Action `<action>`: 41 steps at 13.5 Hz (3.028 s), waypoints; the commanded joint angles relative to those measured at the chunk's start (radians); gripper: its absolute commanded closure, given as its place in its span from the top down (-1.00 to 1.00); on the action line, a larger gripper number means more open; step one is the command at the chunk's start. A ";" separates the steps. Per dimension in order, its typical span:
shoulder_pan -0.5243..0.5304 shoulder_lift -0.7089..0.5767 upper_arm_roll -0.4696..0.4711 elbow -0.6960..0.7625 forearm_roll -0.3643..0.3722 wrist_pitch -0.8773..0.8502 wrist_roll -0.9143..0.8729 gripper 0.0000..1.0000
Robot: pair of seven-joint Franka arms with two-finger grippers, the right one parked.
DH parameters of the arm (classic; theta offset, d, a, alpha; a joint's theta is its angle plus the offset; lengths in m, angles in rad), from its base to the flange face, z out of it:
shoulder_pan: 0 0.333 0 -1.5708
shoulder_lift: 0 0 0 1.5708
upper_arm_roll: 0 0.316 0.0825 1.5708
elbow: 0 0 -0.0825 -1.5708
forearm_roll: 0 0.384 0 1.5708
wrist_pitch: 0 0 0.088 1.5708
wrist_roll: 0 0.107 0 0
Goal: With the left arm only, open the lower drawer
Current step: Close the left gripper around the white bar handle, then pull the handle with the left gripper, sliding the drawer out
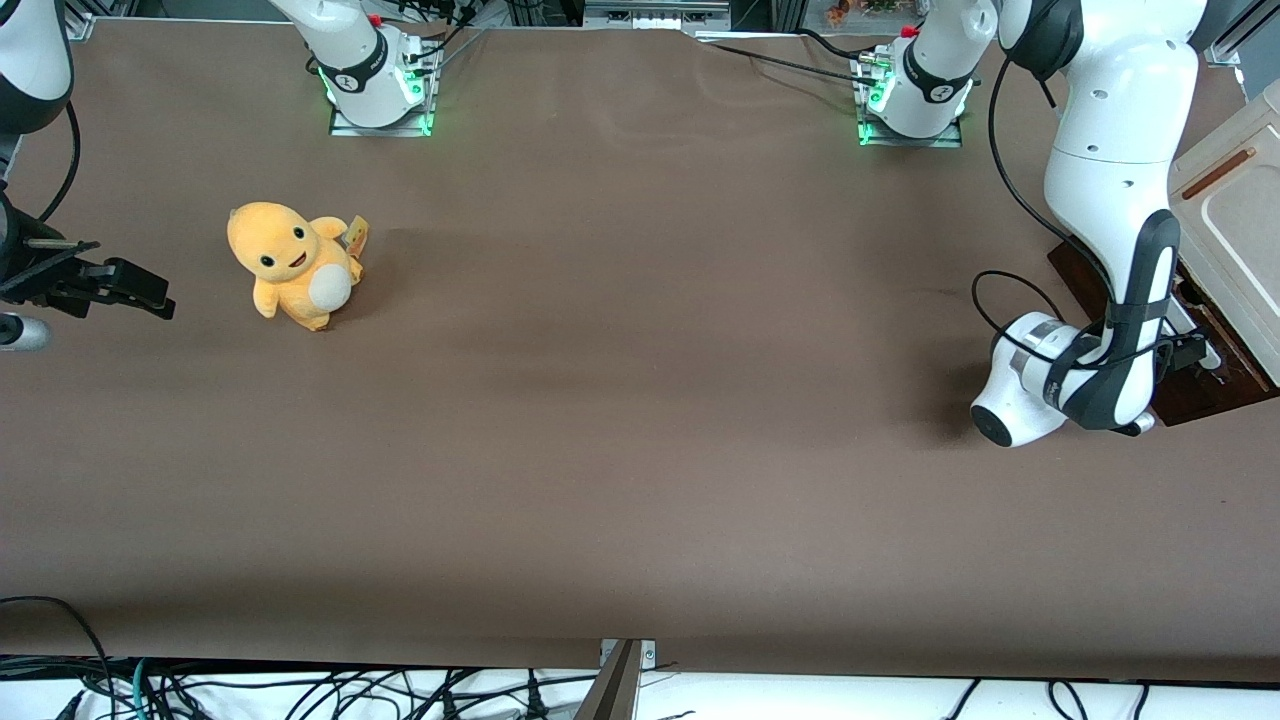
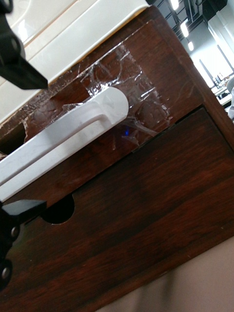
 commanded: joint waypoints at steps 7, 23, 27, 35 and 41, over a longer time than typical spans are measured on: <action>-0.002 0.037 -0.002 0.032 0.049 -0.014 -0.046 -0.48; -0.091 0.051 -0.010 0.102 -0.043 -0.026 -0.045 -0.61; -0.105 0.060 -0.010 0.105 -0.065 -0.026 -0.045 -0.61; -0.129 0.062 -0.011 0.147 -0.120 -0.026 -0.042 -0.61; -0.138 0.062 -0.013 0.151 -0.147 -0.038 -0.042 -0.61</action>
